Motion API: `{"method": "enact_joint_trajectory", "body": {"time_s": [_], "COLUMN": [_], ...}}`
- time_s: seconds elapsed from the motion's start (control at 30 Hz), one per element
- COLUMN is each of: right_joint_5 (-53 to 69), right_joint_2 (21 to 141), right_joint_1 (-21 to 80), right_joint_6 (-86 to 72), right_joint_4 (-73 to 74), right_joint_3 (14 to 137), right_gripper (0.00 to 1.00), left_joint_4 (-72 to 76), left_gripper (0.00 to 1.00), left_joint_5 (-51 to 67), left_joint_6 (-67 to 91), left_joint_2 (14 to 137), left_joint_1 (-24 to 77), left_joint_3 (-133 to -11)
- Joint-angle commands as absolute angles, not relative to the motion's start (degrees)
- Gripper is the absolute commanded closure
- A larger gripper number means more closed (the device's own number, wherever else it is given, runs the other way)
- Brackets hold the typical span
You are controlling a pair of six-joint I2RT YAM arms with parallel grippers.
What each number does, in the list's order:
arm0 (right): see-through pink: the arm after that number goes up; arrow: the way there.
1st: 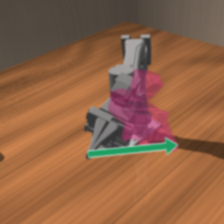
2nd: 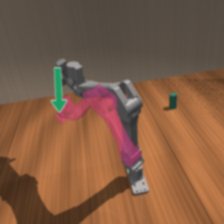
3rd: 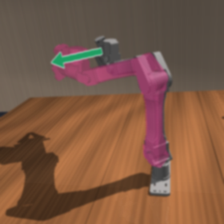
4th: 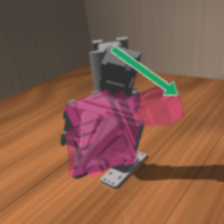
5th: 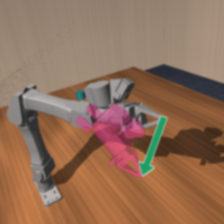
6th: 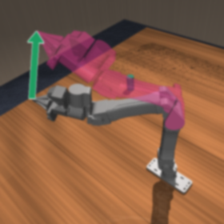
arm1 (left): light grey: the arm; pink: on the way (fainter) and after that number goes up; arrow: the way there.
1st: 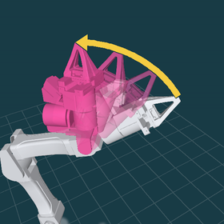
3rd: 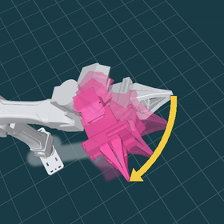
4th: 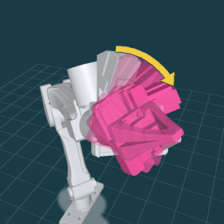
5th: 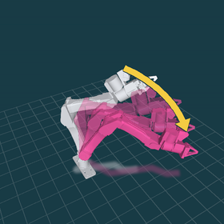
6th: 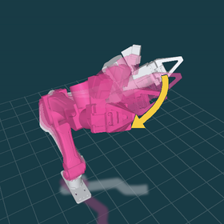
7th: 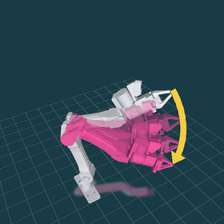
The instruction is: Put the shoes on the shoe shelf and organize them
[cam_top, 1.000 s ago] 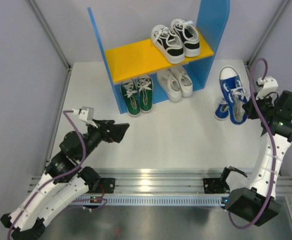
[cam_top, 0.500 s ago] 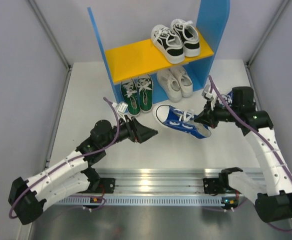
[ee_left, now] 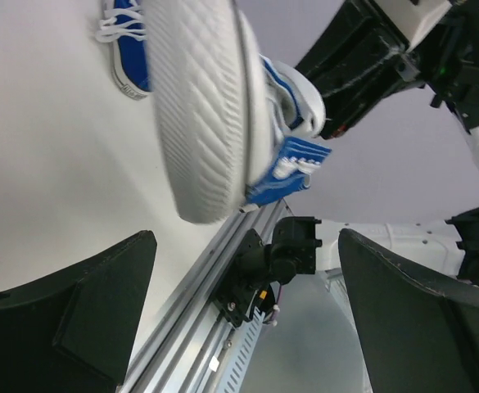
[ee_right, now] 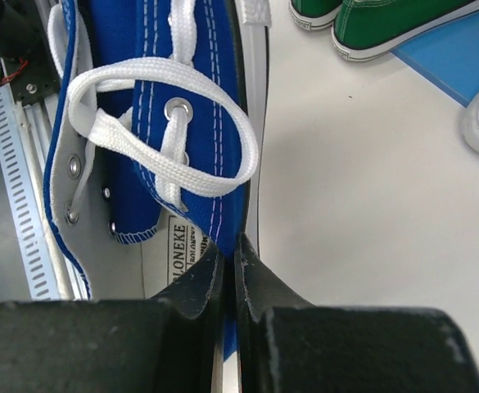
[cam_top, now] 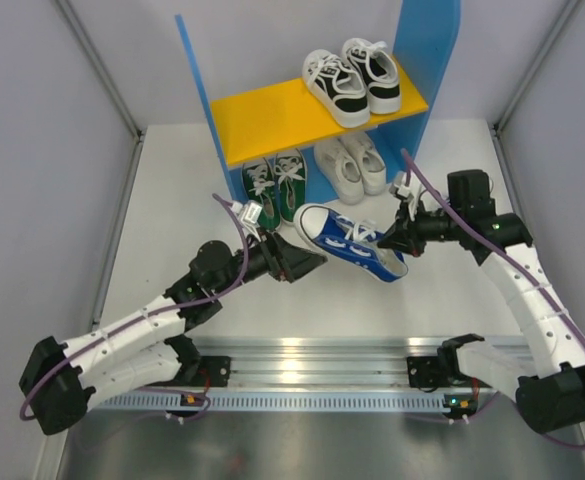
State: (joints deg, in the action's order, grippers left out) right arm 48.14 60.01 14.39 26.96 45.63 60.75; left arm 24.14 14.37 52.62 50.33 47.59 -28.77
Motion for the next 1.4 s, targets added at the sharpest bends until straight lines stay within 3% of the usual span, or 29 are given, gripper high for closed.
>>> {"method": "enact_joint_trajectory", "body": {"time_s": [0.0, 0.2, 0.33, 0.43, 0.47, 0.57, 0.63, 0.67, 0.7, 0.73, 0.77, 0.87, 0.9, 1.13, 1.37], "right_joint_5": [54.05, 54.76, 54.84, 55.02, 55.11, 55.37, 55.46, 55.46, 55.37, 55.28, 54.76, 54.4, 54.93, 62.05, 57.31], "right_joint_2": [58.01, 58.1, 58.1, 58.27, 58.27, 58.27, 58.01, 57.92, 57.83, 57.4, 57.04, 54.59, 53.71, 45.27, 43.33], "right_joint_1": [15.82, 16.08, 16.26, 16.44, 16.44, 16.61, 16.7, 16.7, 16.7, 16.7, 16.79, 16.44, 15.74, 13.18, 12.13], "right_joint_6": [28.65, 29.79, 30.23, 30.59, 30.76, 31.29, 31.46, 31.46, 31.46, 31.46, 31.38, 31.99, 32.51, 36.38, 36.92], "right_joint_4": [41.83, 42.54, 42.71, 42.98, 43.15, 43.42, 43.59, 43.51, 43.59, 43.68, 43.77, 44.47, 44.56, 41.66, 37.8], "right_joint_3": [61.7, 60.65, 60.03, 60.03, 59.94, 59.77, 59.59, 59.5, 59.41, 59.41, 59.41, 59.85, 59.51, 51.88, 46.93], "right_gripper": [1.0, 1.0, 1.0, 1.0, 1.0, 1.0, 1.0, 1.0, 0.93, 0.79, 0.5, 0.09, 0.04, 0.01, 0.01], "left_joint_4": [29.0, 31.01, 32.43, 32.96, 33.13, 33.49, 33.49, 33.49, 33.49, 33.49, 33.66, 34.8, 34.28, 29.0, 27.86], "left_gripper": [0.02, 0.02, 0.08, 0.26, 0.38, 0.57, 0.77, 0.95, 1.0, 1.0, 1.0, 1.0, 1.0, 1.0, 1.0], "left_joint_5": [9.68, 7.03, 7.38, 7.03, 7.03, 5.63, 5.01, 3.7, 2.56, 1.33, -2.34, -4.83, -5.44, -6.24, -5.54], "left_joint_6": [54.22, 56.6, 58.18, 59.15, 59.59, 60.38, 60.56, 61.51, 62.48, 65.19, 66.61, 70.92, 71.62, 74.96, 75.85], "left_joint_2": [52.37, 54.58, 54.67, 54.32, 54.14, 53.62, 53.35, 53.18, 52.91, 52.65, 52.04, 49.75, 48.7, 43.69, 41.05], "left_joint_1": [47.81, 47.81, 47.81, 47.81, 47.81, 47.81, 47.81, 47.81, 47.81, 47.81, 47.73, 47.37, 47.2, 46.49, 46.32], "left_joint_3": [-30.59, -31.2, -31.29, -31.03, -30.85, -30.41, -30.24, -29.8, -29.27, -28.75, -27.0, -24.53, -23.74, -22.59, -21.89]}}
